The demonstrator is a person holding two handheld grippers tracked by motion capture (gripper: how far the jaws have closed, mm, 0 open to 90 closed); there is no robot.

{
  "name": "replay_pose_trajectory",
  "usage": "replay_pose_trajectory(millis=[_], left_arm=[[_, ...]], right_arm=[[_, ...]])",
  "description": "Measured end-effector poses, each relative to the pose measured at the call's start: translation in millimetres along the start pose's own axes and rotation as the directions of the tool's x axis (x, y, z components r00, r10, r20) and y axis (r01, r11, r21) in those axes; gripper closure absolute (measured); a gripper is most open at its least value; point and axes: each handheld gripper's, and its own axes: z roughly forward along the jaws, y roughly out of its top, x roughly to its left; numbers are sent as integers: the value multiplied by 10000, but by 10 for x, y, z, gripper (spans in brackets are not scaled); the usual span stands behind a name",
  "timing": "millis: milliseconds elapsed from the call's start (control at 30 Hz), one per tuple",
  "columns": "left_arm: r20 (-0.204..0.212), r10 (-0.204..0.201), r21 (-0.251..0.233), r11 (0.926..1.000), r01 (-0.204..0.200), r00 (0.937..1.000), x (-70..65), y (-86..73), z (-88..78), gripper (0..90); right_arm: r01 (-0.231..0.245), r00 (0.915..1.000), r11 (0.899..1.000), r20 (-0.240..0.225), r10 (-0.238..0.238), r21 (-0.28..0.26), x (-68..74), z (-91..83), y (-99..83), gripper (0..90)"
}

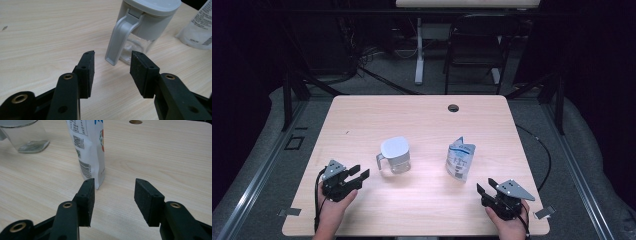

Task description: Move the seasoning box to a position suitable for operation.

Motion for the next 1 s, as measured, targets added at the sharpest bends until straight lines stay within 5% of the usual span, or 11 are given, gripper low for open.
replay_pose_trajectory(millis=[500, 1000], left_arm=[[52, 343, 365, 9987, -345, 9994, -105, 182, 311, 564], [-90, 817, 826, 9933, -807, 9966, -53, 232, 504, 605]], right_arm=[[-399, 9992, 9989, -72, 397, -233, -17, -56, -44, 488], [-682, 9977, 9969, 29, 683, -390, -60, -111, -114, 483]])
